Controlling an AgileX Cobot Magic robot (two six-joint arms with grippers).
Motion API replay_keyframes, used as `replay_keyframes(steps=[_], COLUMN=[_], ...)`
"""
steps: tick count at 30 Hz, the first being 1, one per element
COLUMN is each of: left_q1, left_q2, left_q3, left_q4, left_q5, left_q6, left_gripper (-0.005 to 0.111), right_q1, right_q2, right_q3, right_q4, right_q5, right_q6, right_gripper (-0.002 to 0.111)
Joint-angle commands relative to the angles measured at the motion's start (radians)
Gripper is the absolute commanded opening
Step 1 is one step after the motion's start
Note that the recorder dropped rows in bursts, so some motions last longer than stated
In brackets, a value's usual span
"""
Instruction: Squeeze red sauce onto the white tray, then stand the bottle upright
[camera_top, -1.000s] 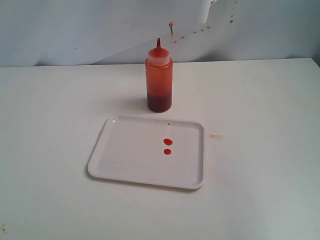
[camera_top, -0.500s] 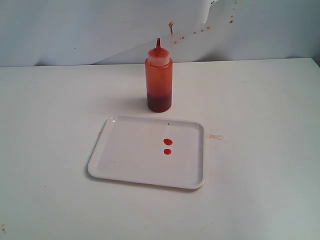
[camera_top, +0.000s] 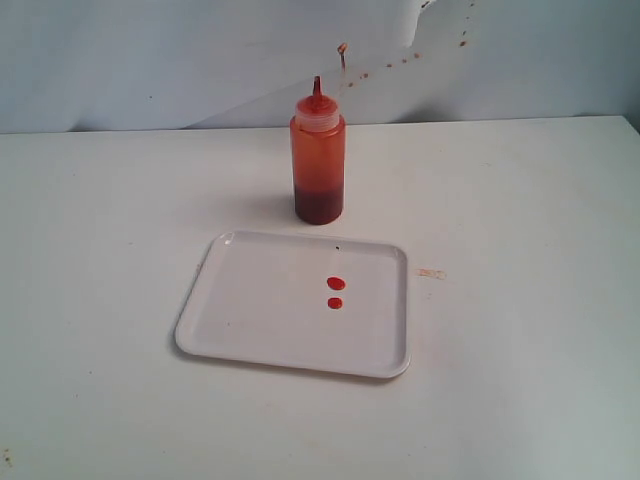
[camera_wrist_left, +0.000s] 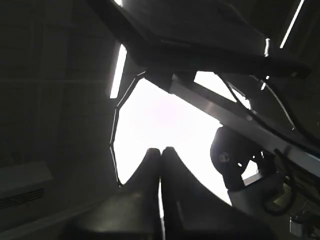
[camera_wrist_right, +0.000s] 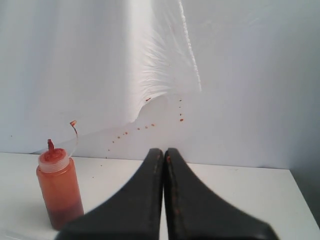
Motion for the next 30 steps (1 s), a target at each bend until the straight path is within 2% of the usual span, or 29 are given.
replay_keyframes(steps=[1, 5, 30], left_q1=[0.004, 0.060, 0.061], left_q2=[-0.005, -0.005, -0.005], left_q3=[0.005, 0.005, 0.005], left_q4=[0.002, 0.002, 0.002], left_q5=[-0.019, -0.019, -0.014], left_q6=[0.005, 0.005, 0.005], left_gripper=[0.000, 0.000, 0.000], right_q1=[-0.004, -0.004, -0.004], right_q2=[-0.004, -0.004, -0.004], right_q3=[0.005, 0.005, 0.005], right_q4=[0.006, 0.006, 0.006], right_q5=[-0.006, -0.006, -0.006], right_q6=[0.001, 0.001, 0.001], right_gripper=[0.000, 0.000, 0.000])
